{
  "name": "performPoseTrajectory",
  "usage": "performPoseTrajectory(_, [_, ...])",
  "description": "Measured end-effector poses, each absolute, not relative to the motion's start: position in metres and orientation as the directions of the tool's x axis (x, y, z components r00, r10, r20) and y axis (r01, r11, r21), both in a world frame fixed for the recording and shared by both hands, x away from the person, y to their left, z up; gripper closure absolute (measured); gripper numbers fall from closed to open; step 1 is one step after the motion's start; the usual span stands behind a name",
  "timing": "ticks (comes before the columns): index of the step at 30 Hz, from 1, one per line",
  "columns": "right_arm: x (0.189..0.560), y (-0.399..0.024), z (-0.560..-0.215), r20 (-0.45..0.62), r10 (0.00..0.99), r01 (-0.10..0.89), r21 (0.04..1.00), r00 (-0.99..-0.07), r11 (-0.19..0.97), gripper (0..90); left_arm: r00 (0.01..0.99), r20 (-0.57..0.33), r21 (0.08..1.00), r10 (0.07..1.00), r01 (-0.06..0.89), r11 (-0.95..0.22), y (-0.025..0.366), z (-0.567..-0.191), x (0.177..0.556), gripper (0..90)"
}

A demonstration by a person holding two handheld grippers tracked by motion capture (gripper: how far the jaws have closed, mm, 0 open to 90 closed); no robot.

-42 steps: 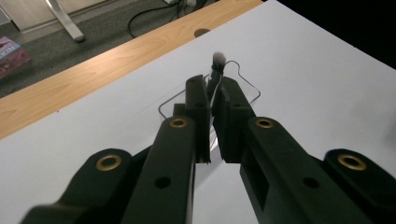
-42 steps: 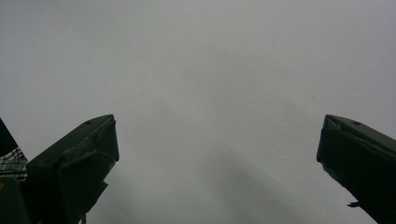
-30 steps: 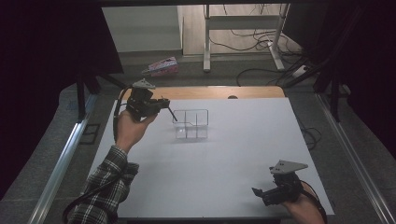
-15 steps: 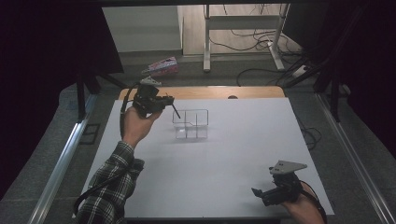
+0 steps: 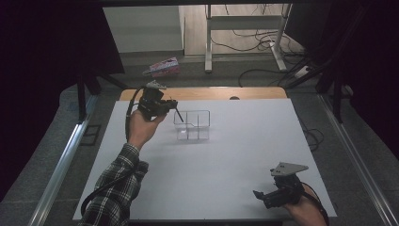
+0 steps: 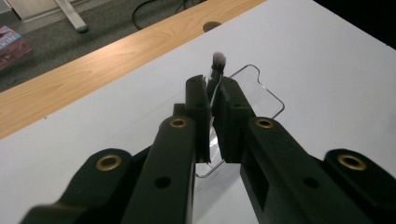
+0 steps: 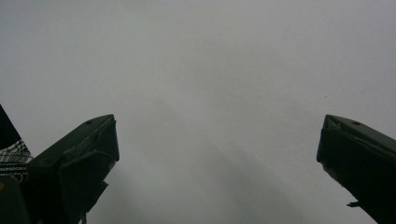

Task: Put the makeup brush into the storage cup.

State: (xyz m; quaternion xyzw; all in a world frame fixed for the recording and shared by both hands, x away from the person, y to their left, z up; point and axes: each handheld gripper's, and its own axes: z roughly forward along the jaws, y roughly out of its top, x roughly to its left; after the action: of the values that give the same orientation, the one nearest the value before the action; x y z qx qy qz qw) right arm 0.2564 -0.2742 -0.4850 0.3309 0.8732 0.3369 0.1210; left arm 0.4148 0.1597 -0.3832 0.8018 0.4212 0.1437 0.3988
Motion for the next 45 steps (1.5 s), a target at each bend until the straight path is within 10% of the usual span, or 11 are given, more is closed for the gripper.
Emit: performPoseTrajectory(45, [0.256, -0.271, -0.488, -0.001, 0.64, 0.489, 0.644, -0.769, 0.589, 0.0, 0.59, -0.141, 0.719, 0.795, 0.613, -0.327, 0.15, -0.431, 0.422, 84.7])
